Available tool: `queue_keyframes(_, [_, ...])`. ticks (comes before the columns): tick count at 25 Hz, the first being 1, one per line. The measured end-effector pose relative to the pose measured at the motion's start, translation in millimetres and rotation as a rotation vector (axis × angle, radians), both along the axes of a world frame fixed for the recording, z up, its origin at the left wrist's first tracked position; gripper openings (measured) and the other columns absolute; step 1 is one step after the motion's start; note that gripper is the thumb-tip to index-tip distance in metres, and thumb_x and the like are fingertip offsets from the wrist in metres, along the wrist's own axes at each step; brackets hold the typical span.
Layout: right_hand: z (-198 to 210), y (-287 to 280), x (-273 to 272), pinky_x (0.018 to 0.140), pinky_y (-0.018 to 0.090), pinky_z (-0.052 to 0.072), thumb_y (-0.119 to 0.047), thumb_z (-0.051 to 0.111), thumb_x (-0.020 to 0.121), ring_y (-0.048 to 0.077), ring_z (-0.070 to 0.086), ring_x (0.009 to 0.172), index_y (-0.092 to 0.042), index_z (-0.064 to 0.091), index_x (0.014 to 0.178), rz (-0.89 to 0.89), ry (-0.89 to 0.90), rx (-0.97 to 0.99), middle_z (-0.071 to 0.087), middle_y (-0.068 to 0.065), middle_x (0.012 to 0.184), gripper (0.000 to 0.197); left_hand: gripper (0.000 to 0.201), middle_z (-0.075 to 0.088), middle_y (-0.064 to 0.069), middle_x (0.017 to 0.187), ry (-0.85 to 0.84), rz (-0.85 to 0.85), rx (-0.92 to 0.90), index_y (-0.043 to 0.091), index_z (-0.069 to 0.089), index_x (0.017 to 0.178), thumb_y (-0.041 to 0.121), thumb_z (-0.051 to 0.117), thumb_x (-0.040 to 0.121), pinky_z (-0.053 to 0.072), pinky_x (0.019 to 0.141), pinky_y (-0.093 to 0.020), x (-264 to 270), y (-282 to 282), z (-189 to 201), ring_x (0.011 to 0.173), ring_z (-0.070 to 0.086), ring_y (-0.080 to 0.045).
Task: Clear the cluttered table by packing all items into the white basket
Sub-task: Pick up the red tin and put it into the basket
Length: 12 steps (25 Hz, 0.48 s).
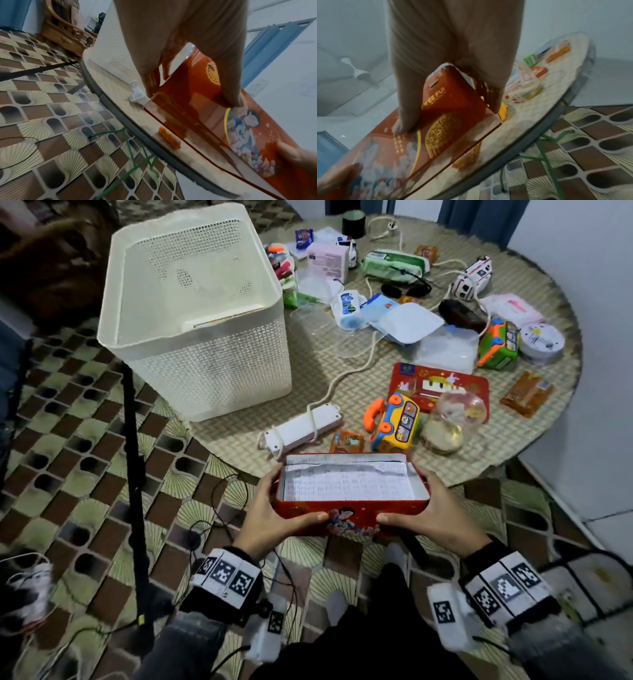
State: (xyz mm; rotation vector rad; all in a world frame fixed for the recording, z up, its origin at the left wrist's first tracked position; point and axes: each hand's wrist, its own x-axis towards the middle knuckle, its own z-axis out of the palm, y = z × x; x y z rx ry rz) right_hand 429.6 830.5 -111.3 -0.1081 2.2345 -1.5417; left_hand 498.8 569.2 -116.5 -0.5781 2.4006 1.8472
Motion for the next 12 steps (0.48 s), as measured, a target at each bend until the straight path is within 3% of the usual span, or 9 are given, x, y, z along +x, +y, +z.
queue_keyframes(3, [-14.0,6.8,13.5,0.1,0.027,0.042,-0.018,0.092,0.052,0.01,0.051,0.118,-0.022,0.041,0.13,-0.011,-0.009,0.026,0.053,-0.007,0.123,0.093,0.125,0.05,0.013,0.13,-0.052,-0.051,0.083,0.024,0.039,0.135,0.063,0.088,0.027,0.042,0.106,-0.037,10.9,9.3,-10.0,0.118,0.049,0.004])
queue_keyframes(5, [-19.3,9.5,16.8,0.098,0.026,0.041,-0.019,0.092,0.052,0.009,0.049,0.118,-0.024,0.041,0.129,-0.014,-0.002,0.041,0.052,-0.008,0.123,0.093,0.127,0.048,0.014,0.13,-0.059,-0.052,0.072,0.024,0.037,0.137,0.066,0.087,0.027,0.041,0.107,-0.037,12.2,14.3,-15.3,0.117,0.045,0.012])
queue_keyframes(8, [-23.3,12.6,11.7,0.096,0.024,0.039,-0.02,0.093,0.051,0.009,0.05,0.116,-0.021,0.043,0.132,-0.015,0.045,0.081,0.053,-0.006,0.123,0.095,0.126,0.048,0.008,0.134,-0.062,-0.081,0.031,0.021,0.035,0.138,0.063,0.087,0.031,0.042,0.107,-0.039,6.1,16.7,-17.6,0.119,0.043,0.011])
queue_keyframes(12, [-22.9,24.2,7.4,0.096,0.025,0.043,-0.026,0.094,0.051,0.005,0.053,0.112,-0.025,0.048,0.128,0.025,0.074,0.114,0.058,-0.014,0.116,0.089,0.11,0.05,0.005,0.132,-0.077,-0.119,-0.02,0.016,0.039,0.135,0.044,0.093,0.043,0.044,0.105,-0.042,0.4,19.2,-15.7,0.118,0.045,0.008])
